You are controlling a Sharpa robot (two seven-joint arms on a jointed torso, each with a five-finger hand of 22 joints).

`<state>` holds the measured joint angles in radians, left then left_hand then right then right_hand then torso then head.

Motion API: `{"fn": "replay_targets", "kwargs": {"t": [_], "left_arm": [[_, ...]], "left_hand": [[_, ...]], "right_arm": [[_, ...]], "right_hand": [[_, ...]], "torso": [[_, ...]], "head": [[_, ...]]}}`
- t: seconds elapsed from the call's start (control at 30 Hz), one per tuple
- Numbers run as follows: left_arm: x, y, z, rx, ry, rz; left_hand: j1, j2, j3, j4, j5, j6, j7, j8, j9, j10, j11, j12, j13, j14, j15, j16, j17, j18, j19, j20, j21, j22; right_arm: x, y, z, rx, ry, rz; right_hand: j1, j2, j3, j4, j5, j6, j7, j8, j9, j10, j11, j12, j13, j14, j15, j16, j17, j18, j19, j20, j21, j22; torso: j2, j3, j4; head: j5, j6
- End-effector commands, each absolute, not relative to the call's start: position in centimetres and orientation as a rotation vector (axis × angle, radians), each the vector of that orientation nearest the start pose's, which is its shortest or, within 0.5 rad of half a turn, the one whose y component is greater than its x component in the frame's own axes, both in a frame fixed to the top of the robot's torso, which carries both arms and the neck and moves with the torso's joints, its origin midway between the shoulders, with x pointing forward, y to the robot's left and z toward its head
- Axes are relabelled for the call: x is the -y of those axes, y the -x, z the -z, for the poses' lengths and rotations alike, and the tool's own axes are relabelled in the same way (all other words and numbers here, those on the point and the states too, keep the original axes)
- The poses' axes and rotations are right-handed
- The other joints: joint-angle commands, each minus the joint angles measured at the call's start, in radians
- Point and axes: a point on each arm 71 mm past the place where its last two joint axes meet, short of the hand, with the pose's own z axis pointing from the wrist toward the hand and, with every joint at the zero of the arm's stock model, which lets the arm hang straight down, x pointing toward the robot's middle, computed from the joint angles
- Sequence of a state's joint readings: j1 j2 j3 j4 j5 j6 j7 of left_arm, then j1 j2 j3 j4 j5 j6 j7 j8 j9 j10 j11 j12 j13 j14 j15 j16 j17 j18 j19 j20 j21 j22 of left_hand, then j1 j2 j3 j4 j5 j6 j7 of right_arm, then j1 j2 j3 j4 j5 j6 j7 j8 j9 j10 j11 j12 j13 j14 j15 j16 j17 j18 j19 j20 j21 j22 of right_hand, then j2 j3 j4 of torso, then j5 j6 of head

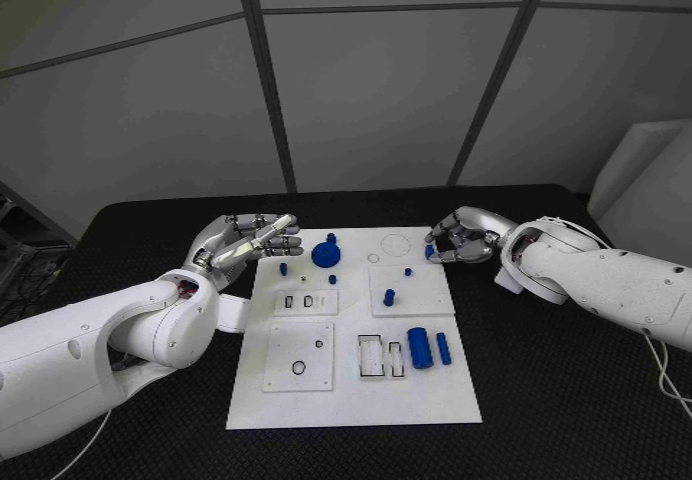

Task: Assemble the parts on the task board

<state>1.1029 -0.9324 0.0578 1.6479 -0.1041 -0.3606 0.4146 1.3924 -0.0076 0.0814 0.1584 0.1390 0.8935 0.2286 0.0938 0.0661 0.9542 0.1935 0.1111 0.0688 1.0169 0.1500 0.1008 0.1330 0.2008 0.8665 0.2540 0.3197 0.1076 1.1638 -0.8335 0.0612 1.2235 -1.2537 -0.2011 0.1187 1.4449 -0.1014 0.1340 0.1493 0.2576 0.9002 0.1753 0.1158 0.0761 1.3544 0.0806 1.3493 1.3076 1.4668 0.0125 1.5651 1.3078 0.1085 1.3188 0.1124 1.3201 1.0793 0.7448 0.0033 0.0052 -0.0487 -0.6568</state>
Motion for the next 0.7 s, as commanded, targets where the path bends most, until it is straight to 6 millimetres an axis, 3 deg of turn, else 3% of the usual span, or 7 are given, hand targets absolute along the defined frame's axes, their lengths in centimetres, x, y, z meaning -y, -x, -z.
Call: {"fn": "replay_targets", "kwargs": {"t": [0.03, 0.7], "left_arm": [[-21.75, -46.26, 17.22, -1.371, 1.039, 1.571], [-21.73, -46.27, 17.25, -1.373, 1.04, 1.57]], "left_hand": [[-0.002, 0.01, 0.001, -0.007, -0.003, 0.001, 0.019, -0.005, 0.0, 0.001, 0.003, -0.006, 0.0, 0.0, 0.001, -0.005, 0.001, -0.018, 0.004, 0.001, -0.005, -0.001], [-0.001, 0.011, 0.002, -0.009, -0.003, 0.002, 0.019, -0.005, 0.0, 0.001, 0.003, -0.007, 0.0, 0.0, 0.001, -0.006, 0.002, -0.018, 0.005, 0.001, -0.005, -0.002]], "right_arm": [[28.3, -53.47, 18.78, -1.704, -0.049, -0.689], [28.04, -53.61, 18.96, -1.72, -0.051, -0.689]], "right_hand": [[-0.002, 0.016, 0.003, -0.006, 0.006, 0.018, -0.003, 0.009, 0.002, 0.007, 0.004, 0.005, 0.003, 0.098, -0.003, -0.004, 0.24, -0.015, 0.002, 0.003, 0.002, 0.002], [-0.001, 0.027, 0.007, -0.009, 0.003, 0.046, -0.008, 0.02, 0.005, 0.014, 0.0, 0.012, 0.011, 0.1, -0.006, -0.002, 0.245, -0.016, 0.006, 0.001, 0.006, 0.009]], "torso": [[0.0, 0.0001, 0.0008], [0.0, 0.0003, 0.0004]], "head": [[0.0, -0.001], [0.0, -0.004]]}}
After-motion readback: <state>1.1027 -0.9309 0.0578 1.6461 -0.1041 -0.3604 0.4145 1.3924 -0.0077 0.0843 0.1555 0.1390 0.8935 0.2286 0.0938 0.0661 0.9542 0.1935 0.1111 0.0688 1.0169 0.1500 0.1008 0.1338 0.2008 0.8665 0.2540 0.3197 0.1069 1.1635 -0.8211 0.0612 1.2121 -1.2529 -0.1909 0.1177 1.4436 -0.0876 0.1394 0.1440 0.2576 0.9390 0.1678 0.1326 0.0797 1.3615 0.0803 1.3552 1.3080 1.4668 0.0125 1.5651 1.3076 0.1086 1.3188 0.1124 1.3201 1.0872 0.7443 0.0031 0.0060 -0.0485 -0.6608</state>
